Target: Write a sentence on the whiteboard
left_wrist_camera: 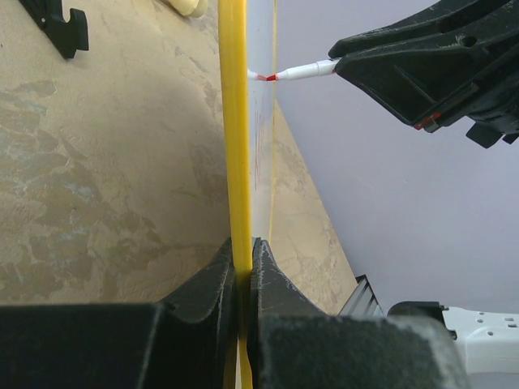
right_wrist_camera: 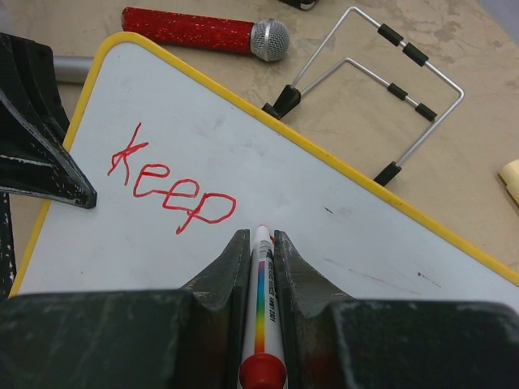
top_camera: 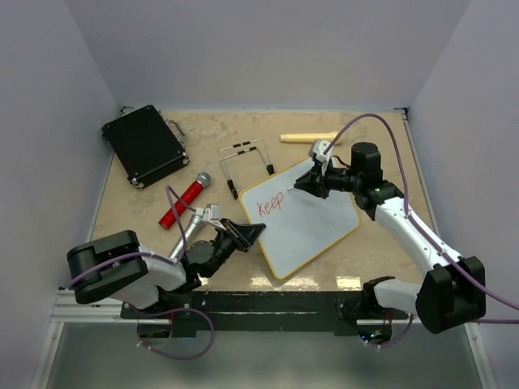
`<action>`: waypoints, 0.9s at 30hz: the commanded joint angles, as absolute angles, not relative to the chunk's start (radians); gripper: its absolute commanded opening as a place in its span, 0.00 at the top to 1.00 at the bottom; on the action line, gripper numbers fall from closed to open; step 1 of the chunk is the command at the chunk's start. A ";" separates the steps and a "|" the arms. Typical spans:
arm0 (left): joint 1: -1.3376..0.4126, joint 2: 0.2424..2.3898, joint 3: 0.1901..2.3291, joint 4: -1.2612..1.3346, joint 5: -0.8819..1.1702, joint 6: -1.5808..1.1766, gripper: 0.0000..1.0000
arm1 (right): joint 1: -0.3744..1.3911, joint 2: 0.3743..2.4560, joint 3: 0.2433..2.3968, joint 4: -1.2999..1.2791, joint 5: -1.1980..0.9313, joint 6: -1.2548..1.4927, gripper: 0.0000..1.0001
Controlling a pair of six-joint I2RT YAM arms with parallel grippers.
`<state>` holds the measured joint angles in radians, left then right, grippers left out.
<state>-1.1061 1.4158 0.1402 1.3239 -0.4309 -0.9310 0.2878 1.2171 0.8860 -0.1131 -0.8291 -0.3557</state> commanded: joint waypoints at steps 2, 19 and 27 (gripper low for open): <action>-1.109 1.430 0.167 1.408 -0.374 -0.856 1.00 | 0.305 1.221 0.870 -0.071 -0.839 -0.342 1.00; -1.103 1.414 0.149 1.411 -0.377 -0.857 1.00 | 0.308 1.227 0.923 -0.247 -0.776 -0.445 1.00; -1.101 1.419 0.150 1.414 -0.371 -0.856 1.00 | 0.308 1.219 0.927 -0.180 -0.724 -0.399 1.00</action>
<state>-1.0992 1.4216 0.1402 1.3170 -0.4313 -0.9573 0.3073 1.2285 0.9100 -0.2230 -0.8009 -0.4168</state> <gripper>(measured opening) 0.079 0.139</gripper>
